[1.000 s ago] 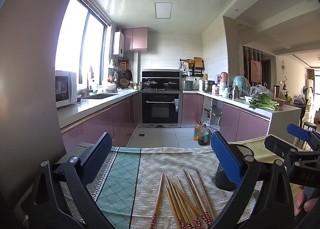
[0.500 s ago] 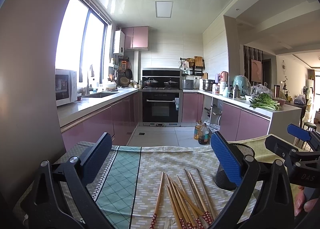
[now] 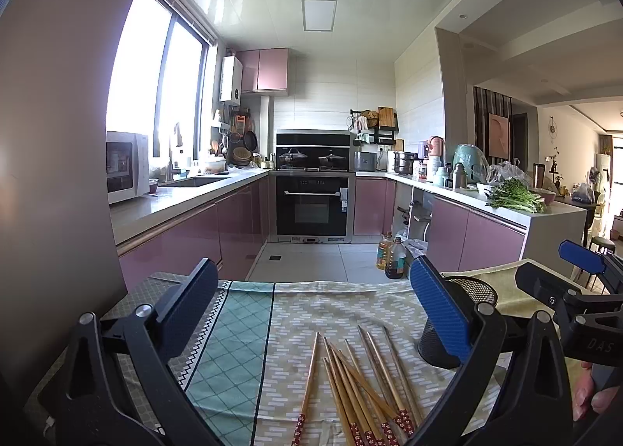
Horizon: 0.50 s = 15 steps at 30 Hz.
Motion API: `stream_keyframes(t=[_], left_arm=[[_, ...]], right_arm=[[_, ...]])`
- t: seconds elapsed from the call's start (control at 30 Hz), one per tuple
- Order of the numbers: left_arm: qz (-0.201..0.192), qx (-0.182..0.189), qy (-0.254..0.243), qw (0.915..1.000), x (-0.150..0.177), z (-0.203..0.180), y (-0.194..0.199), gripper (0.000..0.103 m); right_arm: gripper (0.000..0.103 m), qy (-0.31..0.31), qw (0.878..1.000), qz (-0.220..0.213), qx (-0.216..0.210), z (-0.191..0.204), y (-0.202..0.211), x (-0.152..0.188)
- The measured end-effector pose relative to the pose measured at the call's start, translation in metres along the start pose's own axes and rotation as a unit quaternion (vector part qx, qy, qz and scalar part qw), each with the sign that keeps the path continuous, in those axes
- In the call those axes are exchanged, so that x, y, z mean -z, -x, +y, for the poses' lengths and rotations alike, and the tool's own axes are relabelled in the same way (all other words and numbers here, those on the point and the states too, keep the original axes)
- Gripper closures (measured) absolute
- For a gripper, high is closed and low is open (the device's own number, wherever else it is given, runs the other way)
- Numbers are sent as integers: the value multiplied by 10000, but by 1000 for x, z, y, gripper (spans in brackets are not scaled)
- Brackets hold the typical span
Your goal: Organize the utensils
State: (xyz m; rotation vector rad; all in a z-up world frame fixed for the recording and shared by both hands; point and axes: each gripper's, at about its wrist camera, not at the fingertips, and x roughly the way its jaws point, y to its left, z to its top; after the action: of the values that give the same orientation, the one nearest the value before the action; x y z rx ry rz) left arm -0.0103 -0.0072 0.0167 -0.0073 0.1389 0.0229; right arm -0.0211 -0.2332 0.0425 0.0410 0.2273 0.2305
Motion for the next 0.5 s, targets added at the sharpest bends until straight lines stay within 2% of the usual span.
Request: stream_keyframes(t=[0.33, 0.43, 0.5], left_arm=[[95, 25, -22, 9999, 0, 1, -3, 6], [337, 123, -68, 9993, 3, 7, -12, 6], [685, 173, -159, 9974, 8, 13, -24, 6]], right_arm=[[7, 29, 9999, 82, -96, 2, -3, 3], [7, 178, 9984, 365, -385, 9, -10, 8], [7, 380, 9944, 742, -650, 18, -19, 15]])
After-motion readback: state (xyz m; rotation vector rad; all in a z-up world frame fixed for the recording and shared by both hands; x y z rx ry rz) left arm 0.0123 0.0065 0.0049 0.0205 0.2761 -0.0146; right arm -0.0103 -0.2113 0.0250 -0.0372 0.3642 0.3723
